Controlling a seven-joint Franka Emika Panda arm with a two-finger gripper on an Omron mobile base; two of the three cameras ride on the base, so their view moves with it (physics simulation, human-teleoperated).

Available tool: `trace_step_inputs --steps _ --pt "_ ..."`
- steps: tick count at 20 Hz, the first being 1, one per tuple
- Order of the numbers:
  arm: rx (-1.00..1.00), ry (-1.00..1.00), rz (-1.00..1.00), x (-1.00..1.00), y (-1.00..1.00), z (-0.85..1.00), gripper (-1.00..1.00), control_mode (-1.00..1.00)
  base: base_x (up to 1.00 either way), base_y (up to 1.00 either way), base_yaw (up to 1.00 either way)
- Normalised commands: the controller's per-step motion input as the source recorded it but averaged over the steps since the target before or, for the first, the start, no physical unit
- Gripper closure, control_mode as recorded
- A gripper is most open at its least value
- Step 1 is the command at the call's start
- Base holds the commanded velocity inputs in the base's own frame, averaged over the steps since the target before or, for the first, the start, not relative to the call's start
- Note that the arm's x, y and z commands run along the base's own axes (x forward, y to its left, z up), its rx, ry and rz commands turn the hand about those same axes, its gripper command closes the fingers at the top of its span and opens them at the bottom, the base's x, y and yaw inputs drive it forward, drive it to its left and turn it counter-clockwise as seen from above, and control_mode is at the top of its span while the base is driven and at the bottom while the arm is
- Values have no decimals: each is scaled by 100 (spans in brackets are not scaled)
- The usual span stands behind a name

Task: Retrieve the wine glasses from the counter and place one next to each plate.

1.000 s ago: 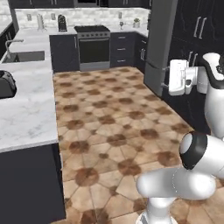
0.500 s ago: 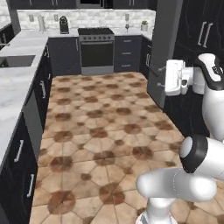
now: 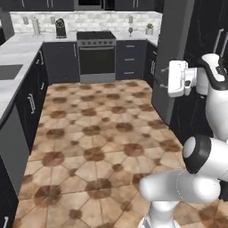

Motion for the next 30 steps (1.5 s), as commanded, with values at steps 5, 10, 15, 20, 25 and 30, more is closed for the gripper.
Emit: trace_step_inputs --steps 5,10,15,20,25,30 --pt "0 0 0 0 0 0 -100 100 100 -7 1" --pt "0 0 0 0 0 0 -100 100 100 -29 1" --pt "0 0 0 0 0 0 -100 100 100 -11 0" --pt "0 0 0 0 0 0 -100 100 100 -18 0" --pt "0 0 0 0 0 0 -100 100 100 -23 0" --pt "0 0 0 0 0 0 -100 100 100 -48 0"
